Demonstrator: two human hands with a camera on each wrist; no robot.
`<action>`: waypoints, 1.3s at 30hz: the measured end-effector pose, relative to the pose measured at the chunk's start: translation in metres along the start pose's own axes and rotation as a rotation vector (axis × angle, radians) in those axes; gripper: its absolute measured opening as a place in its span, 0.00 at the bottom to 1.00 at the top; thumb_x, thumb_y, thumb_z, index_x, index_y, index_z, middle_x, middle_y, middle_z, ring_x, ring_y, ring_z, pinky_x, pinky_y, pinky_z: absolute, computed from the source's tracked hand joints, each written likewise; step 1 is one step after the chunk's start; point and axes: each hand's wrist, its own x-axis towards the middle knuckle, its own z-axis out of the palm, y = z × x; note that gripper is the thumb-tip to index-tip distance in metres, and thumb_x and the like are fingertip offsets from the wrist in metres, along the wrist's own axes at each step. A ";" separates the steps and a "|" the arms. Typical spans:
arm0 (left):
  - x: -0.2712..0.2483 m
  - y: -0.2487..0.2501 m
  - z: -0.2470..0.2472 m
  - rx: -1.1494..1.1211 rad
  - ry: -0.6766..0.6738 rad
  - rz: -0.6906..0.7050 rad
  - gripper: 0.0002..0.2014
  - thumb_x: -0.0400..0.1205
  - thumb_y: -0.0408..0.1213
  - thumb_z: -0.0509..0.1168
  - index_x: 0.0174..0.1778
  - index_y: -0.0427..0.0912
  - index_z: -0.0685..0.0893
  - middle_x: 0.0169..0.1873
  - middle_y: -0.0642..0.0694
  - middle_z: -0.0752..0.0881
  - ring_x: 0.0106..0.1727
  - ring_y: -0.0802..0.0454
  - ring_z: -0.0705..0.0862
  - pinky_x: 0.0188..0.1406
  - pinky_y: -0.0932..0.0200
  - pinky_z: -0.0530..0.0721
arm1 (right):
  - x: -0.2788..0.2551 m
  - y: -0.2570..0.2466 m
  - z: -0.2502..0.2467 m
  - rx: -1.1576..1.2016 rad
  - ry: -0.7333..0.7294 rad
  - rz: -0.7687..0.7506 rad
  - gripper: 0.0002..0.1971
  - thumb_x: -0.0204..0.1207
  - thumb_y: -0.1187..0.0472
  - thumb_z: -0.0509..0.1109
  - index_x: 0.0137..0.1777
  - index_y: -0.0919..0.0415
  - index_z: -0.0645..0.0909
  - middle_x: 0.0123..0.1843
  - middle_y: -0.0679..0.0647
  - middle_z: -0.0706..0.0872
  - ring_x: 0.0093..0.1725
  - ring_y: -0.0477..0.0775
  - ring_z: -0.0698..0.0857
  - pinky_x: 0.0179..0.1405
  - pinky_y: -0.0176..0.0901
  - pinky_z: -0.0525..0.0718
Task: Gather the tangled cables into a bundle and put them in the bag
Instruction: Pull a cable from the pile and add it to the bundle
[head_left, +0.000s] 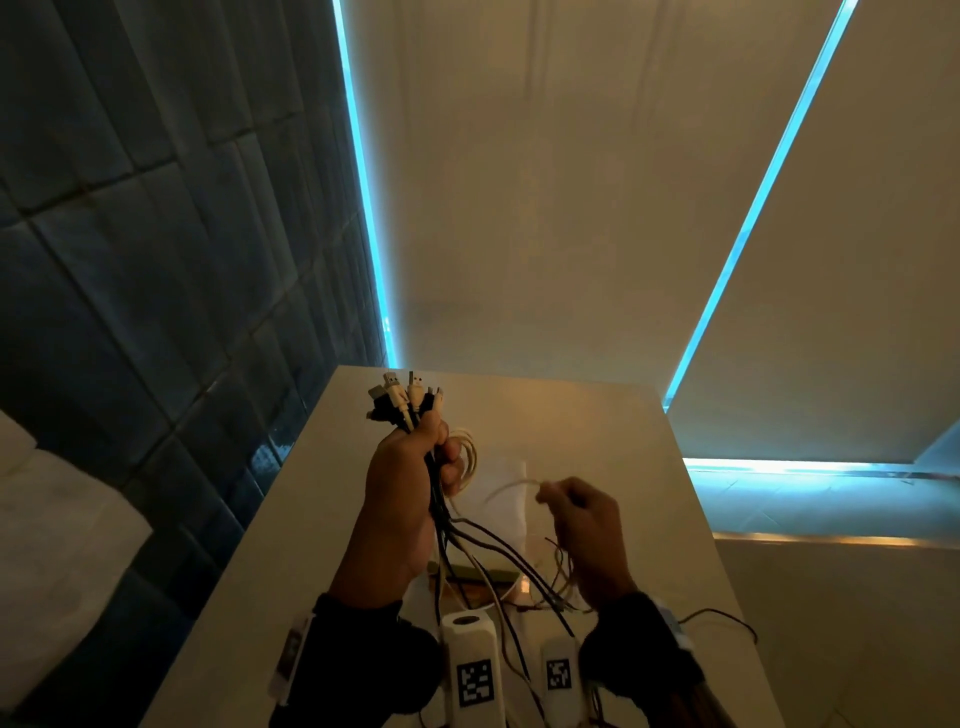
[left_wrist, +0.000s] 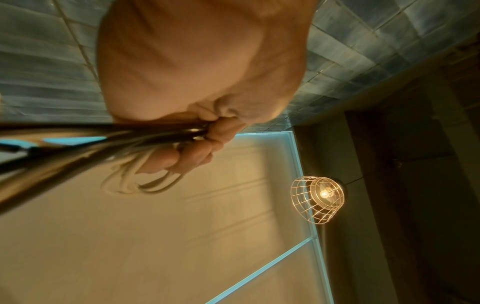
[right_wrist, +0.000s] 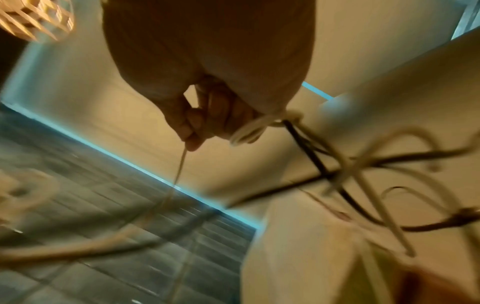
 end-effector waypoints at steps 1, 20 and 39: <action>0.000 -0.002 0.001 0.017 0.024 -0.012 0.16 0.88 0.36 0.53 0.32 0.41 0.72 0.22 0.48 0.76 0.21 0.56 0.71 0.27 0.60 0.66 | -0.001 -0.018 0.000 0.108 -0.021 -0.026 0.11 0.79 0.61 0.69 0.36 0.64 0.84 0.22 0.50 0.71 0.24 0.48 0.67 0.23 0.41 0.66; 0.000 -0.006 0.012 -0.368 -0.159 -0.001 0.17 0.87 0.38 0.50 0.32 0.41 0.69 0.26 0.47 0.72 0.29 0.51 0.72 0.37 0.55 0.71 | -0.013 -0.055 0.004 0.181 -0.445 -0.157 0.16 0.76 0.56 0.69 0.28 0.61 0.79 0.23 0.45 0.73 0.24 0.42 0.67 0.26 0.31 0.67; 0.003 -0.016 0.004 -0.403 -0.164 0.050 0.16 0.87 0.39 0.51 0.33 0.43 0.70 0.27 0.49 0.72 0.24 0.55 0.69 0.33 0.57 0.67 | -0.011 0.000 -0.007 -0.002 -0.433 -0.096 0.19 0.71 0.43 0.71 0.30 0.58 0.82 0.26 0.54 0.76 0.28 0.44 0.75 0.32 0.33 0.74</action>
